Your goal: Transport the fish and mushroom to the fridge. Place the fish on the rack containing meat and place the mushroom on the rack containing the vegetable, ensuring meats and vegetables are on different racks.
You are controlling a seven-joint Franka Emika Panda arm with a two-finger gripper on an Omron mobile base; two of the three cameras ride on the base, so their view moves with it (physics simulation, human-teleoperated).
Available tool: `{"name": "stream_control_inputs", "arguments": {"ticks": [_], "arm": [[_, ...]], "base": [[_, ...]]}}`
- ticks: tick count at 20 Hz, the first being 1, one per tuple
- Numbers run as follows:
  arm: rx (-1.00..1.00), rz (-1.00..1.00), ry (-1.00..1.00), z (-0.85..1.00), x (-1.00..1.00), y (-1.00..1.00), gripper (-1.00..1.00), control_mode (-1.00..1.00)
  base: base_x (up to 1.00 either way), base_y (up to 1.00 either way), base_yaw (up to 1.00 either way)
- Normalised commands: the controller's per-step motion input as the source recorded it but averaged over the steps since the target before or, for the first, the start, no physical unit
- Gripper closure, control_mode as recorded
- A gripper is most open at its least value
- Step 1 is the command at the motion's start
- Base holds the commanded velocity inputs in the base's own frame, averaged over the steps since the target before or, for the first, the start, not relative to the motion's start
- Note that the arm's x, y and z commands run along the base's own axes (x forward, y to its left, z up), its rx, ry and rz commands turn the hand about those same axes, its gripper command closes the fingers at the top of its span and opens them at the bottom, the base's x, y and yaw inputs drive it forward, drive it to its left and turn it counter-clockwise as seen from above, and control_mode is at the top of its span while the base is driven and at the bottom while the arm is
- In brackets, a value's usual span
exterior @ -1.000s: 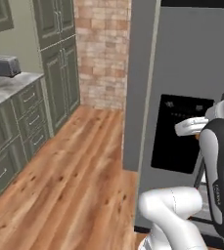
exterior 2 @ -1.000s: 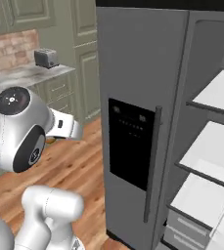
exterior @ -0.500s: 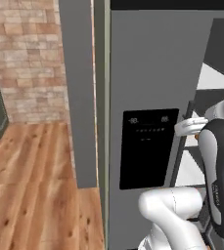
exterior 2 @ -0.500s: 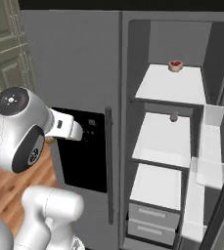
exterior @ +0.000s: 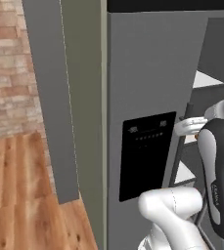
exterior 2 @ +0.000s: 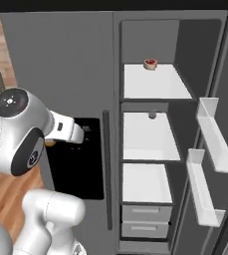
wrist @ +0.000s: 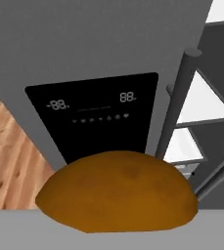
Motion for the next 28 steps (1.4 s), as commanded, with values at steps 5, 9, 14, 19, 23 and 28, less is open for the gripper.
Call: {"name": "stream_control_inputs", "arguments": {"ticks": [5,9,14,19,23,28], "arm": [[0.00,0.00,0.00,0.00,0.00,0.00,1.00,1.00],[0.00,0.00,0.00,0.00,0.00,0.00,1.00,1.00],[0.00,0.00,0.00,0.00,0.00,0.00,1.00,1.00],[0.00,0.00,0.00,0.00,0.00,0.00,1.00,1.00],[0.00,0.00,0.00,0.00,0.00,0.00,1.00,1.00],[0.00,0.00,0.00,0.00,0.00,0.00,1.00,1.00]], "base": [[-0.16,-0.17,-0.27],[-0.12,-0.59,-0.15],[0.02,-0.38,-0.22],[0.65,-0.07,-0.20],[0.53,-0.35,-0.13],[0.16,-0.48,-0.07]]}}
